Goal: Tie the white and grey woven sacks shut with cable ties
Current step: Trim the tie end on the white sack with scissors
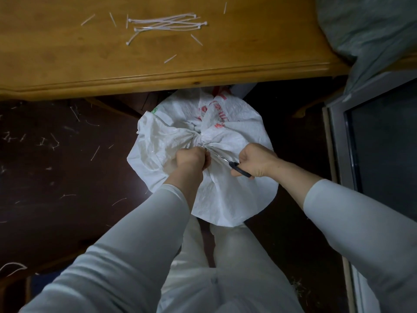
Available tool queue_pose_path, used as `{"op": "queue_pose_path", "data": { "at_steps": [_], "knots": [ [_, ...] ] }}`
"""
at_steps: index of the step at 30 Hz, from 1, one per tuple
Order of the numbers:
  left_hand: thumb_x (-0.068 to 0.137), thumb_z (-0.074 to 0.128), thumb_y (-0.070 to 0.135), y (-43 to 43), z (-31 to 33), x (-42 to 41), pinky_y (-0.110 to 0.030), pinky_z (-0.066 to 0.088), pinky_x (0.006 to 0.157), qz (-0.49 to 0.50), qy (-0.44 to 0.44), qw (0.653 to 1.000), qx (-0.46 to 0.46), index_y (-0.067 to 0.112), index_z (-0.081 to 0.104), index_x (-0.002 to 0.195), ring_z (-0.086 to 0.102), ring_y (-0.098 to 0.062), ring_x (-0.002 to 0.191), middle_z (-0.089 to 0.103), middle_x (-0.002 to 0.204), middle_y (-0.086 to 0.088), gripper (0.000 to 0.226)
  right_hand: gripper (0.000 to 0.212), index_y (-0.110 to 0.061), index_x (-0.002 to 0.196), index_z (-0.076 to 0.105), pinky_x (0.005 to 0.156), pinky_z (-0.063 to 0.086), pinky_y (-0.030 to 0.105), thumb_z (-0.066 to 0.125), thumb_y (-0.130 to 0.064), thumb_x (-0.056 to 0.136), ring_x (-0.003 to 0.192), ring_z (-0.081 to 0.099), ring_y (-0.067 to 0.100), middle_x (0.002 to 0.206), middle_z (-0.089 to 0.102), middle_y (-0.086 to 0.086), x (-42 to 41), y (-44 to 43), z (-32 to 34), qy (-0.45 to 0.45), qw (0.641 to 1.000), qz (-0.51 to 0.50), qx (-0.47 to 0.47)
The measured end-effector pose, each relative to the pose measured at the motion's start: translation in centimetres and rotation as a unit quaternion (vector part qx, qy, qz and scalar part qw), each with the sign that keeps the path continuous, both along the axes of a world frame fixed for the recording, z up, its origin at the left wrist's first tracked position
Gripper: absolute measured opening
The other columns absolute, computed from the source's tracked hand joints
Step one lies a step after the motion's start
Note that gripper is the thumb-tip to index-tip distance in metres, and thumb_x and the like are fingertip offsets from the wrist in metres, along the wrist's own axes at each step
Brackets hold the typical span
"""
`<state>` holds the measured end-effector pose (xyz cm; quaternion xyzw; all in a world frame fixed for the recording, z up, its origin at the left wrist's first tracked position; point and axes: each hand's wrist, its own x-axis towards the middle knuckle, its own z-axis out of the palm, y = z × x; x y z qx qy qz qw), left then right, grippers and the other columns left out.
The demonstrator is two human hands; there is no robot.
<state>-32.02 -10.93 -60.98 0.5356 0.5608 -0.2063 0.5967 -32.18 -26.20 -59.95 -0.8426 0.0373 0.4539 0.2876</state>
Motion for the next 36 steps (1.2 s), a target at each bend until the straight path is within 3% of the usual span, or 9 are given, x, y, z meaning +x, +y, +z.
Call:
{"op": "queue_pose_path", "data": {
  "at_steps": [4, 7, 11, 13, 17, 22, 29, 33, 36],
  "knots": [
    [0.087, 0.052, -0.005, 0.0, -0.4, 0.3, -0.014, 0.042, 0.032, -0.017, -0.006, 1.0, 0.015, -0.002, 0.056, 0.105, 0.048, -0.015, 0.047, 0.052, 0.07, -0.011, 0.018, 0.038, -0.015, 0.043, 0.04, 0.047, 0.033, 0.019, 0.07, -0.024, 0.064, 0.04, 0.042, 0.009, 0.041, 0.044, -0.003, 0.0, -0.1, 0.3, -0.01, 1.0, -0.004, -0.003],
    [0.086, 0.053, -0.006, 0.0, -0.2, 0.1, -0.015, 0.042, 0.033, -0.043, -0.008, 0.999, 0.03, 0.0, 0.057, 0.086, 0.048, -0.016, 0.047, 0.052, 0.068, -0.011, 0.007, 0.036, -0.015, 0.043, 0.041, 0.052, 0.037, 0.02, 0.069, -0.023, 0.064, 0.042, 0.045, 0.009, 0.043, 0.047, 0.0, -0.1, -0.2, 0.2, 0.006, 1.0, -0.017, 0.008],
    [0.085, 0.052, -0.006, 0.2, -0.3, -0.1, -0.022, 0.044, 0.047, -0.139, -0.018, 0.989, 0.054, 0.004, 0.05, 0.06, 0.047, -0.019, 0.048, 0.051, 0.059, -0.011, 0.027, 0.022, -0.01, 0.058, 0.055, 0.061, 0.047, 0.025, 0.07, -0.022, 0.069, 0.056, 0.056, 0.014, 0.059, 0.059, 0.007, -0.4, -0.3, -0.3, 0.086, 0.993, -0.066, 0.052],
    [0.085, 0.053, -0.005, 0.3, -0.2, -0.1, -0.024, 0.045, 0.05, -0.164, -0.023, 0.985, 0.057, 0.004, 0.049, 0.059, 0.047, -0.02, 0.049, 0.051, 0.06, -0.011, 0.029, 0.024, -0.009, 0.059, 0.057, 0.059, 0.047, 0.024, 0.072, -0.024, 0.071, 0.057, 0.056, 0.016, 0.061, 0.058, 0.007, -0.6, 0.0, -0.3, 0.102, 0.989, -0.088, 0.064],
    [0.086, 0.057, -0.005, 0.5, 0.1, -0.3, -0.014, 0.043, 0.031, -0.135, -0.032, 0.989, 0.044, 0.001, 0.051, 0.068, 0.049, -0.019, 0.051, 0.052, 0.066, -0.011, 0.02, 0.029, -0.011, 0.054, 0.056, 0.06, 0.045, 0.026, 0.073, -0.03, 0.068, 0.056, 0.054, 0.017, 0.055, 0.056, 0.004, -0.4, 0.6, -0.4, 0.112, 0.988, -0.092, 0.058],
    [0.085, 0.056, -0.006, 0.9, -0.1, 0.0, -0.02, 0.048, 0.039, -0.147, -0.024, 0.987, 0.065, 0.002, 0.051, 0.065, 0.051, -0.019, 0.051, 0.053, 0.066, -0.011, 0.022, 0.023, -0.014, 0.056, 0.051, 0.062, 0.042, 0.027, 0.064, -0.031, 0.064, 0.056, 0.052, 0.016, 0.054, 0.057, 0.003, 0.1, 1.1, 0.0, 0.062, 0.998, -0.022, -0.005],
    [0.089, 0.054, 0.002, 1.0, -0.4, 0.7, -0.023, 0.043, 0.046, -0.21, -0.023, 0.974, 0.083, 0.004, 0.051, 0.061, 0.048, -0.018, 0.046, 0.052, 0.058, -0.01, 0.028, 0.029, -0.014, 0.046, 0.047, 0.05, 0.035, 0.02, 0.063, -0.033, 0.061, 0.044, 0.045, 0.013, 0.043, 0.051, -0.003, -0.1, 1.0, -0.2, -0.015, 0.997, 0.03, -0.067],
    [0.09, 0.051, 0.001, 1.1, -0.7, 0.6, -0.022, 0.042, 0.044, -0.234, -0.016, 0.969, 0.077, 0.004, 0.05, 0.063, 0.047, -0.017, 0.043, 0.052, 0.058, -0.011, 0.027, 0.029, -0.014, 0.053, 0.054, 0.052, 0.039, 0.023, 0.071, -0.033, 0.065, 0.048, 0.049, 0.013, 0.05, 0.059, 0.002, 0.5, 0.6, 0.1, 0.084, 0.996, 0.004, -0.018],
    [0.091, 0.052, 0.001, 1.0, -0.5, 0.3, -0.015, 0.039, 0.035, -0.243, -0.018, 0.968, 0.065, 0.003, 0.051, 0.065, 0.047, -0.017, 0.045, 0.052, 0.058, -0.01, 0.026, 0.049, -0.015, 0.059, 0.057, 0.045, 0.032, 0.019, 0.073, -0.061, 0.062, 0.04, 0.043, 0.01, 0.047, 0.058, 0.0, 1.1, 0.5, 0.6, 0.149, 0.989, -0.008, -0.003]
  ]
}}
